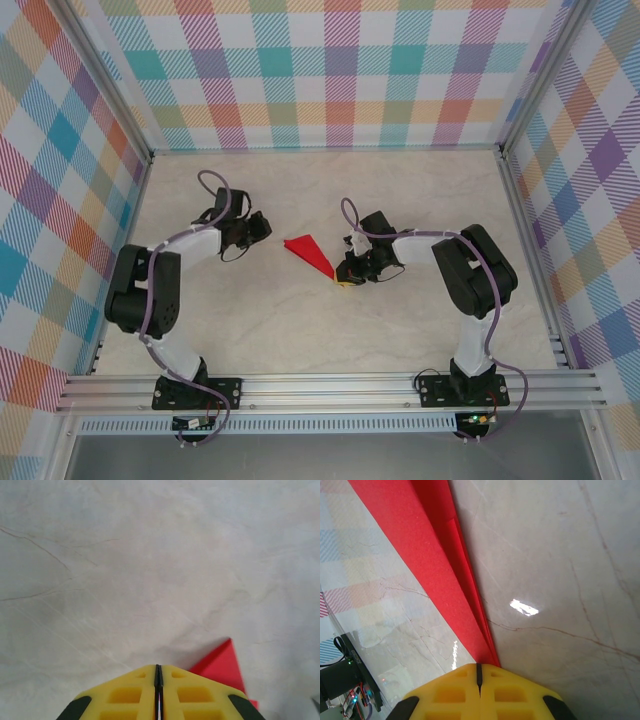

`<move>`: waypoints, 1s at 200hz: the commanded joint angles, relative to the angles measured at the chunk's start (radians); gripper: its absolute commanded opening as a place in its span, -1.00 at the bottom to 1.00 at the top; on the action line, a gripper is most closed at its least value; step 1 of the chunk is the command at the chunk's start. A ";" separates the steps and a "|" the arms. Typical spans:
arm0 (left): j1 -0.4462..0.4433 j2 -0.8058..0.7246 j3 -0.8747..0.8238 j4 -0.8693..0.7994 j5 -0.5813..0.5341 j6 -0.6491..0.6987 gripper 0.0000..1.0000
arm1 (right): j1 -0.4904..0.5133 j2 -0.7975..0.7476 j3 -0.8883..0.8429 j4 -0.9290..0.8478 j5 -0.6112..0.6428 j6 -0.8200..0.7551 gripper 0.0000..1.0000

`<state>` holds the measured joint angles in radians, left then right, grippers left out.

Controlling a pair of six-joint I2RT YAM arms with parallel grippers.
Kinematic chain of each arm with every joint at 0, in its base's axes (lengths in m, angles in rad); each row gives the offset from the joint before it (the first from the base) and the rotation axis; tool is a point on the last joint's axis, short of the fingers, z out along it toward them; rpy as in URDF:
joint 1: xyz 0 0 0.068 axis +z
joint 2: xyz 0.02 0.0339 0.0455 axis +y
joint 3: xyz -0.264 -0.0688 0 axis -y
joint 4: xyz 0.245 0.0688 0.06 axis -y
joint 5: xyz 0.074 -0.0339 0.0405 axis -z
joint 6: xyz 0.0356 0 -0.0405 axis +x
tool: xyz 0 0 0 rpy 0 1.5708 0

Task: Fold a paper plane with a square sheet of paper (pick it up from the middle)
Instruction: Fold the wing for the third time at the center of the table.

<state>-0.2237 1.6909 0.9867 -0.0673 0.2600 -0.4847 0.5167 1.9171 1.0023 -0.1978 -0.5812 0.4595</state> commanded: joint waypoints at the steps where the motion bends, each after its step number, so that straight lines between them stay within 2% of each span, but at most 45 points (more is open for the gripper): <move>1: -0.077 -0.069 -0.058 0.052 0.019 -0.044 -0.77 | -0.007 0.071 -0.056 -0.134 0.162 -0.010 -0.92; 44: -0.269 -0.013 -0.089 0.143 0.049 -0.127 -0.78 | -0.007 0.078 -0.058 -0.128 0.164 -0.009 -0.92; 90: -0.386 0.109 -0.052 0.203 0.099 -0.165 -0.81 | -0.007 0.082 -0.062 -0.120 0.161 -0.008 -0.92; 121: -0.402 0.159 -0.042 0.198 0.085 -0.171 -0.83 | -0.007 0.082 -0.064 -0.118 0.161 -0.010 -0.92; 167: -0.399 0.165 -0.021 0.094 -0.070 -0.132 -0.85 | -0.009 0.085 -0.065 -0.118 0.167 -0.009 -0.92; 200: -0.350 0.169 -0.029 0.067 -0.129 -0.118 -0.85 | -0.009 0.091 -0.065 -0.122 0.175 -0.009 -0.93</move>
<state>-0.6147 1.8458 0.9470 0.0696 0.2520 -0.6346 0.5159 1.9190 1.0012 -0.1940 -0.5850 0.4595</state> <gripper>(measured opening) 0.080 0.045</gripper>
